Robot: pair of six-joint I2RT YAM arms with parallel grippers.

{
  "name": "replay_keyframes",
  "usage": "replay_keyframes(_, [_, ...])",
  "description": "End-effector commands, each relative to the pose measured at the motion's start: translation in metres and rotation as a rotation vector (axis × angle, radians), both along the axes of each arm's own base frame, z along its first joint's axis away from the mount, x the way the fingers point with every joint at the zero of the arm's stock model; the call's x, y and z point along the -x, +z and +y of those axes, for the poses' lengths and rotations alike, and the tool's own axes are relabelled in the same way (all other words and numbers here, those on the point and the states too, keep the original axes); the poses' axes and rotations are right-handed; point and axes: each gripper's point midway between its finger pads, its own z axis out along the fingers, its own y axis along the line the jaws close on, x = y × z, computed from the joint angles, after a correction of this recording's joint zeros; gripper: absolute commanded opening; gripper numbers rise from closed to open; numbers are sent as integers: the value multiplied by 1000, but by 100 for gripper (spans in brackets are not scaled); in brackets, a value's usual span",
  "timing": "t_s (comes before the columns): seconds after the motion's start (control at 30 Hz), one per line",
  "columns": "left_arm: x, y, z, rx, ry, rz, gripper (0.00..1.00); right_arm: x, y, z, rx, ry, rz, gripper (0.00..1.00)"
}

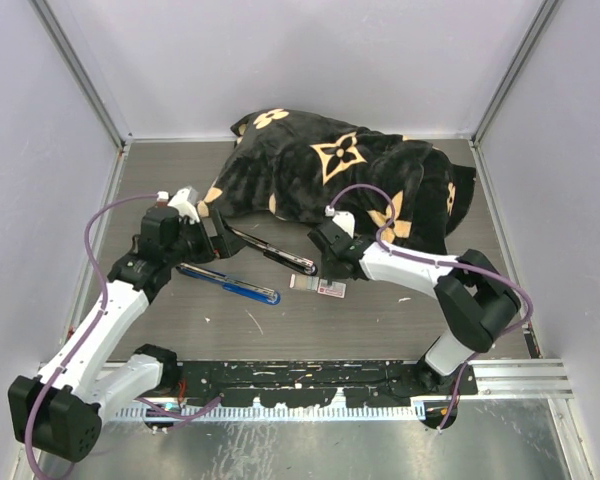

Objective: Load the staples into the stapler
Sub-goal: Pick up the staple from the staple box.

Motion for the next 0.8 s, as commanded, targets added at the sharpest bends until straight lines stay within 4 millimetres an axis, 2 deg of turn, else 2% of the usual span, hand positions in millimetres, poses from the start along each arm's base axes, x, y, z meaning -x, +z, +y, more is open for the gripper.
replay_keyframes(0.0, [0,17,-32,118,-69,-61,99,-23,60,25,-177,-29,-164,18])
replay_keyframes(0.23, [22,29,-82,364,-159,-74,99,-29,127,56,-479,10,-285,18])
replay_keyframes(0.37, [38,51,-97,450,-218,-106,98,-26,172,78,-686,59,-343,15])
replay_keyframes(0.47, [47,72,-99,515,-244,-141,98,-22,200,92,-813,105,-376,15])
replay_keyframes(0.5, [51,86,-99,559,-253,-171,98,-17,226,101,-931,143,-408,15])
replay_keyframes(0.6, [55,96,-100,590,-272,-183,98,-10,246,107,-1029,182,-431,15])
replay_keyframes(0.77, [60,104,-109,650,-324,-169,98,-1,267,110,-1130,222,-454,16])
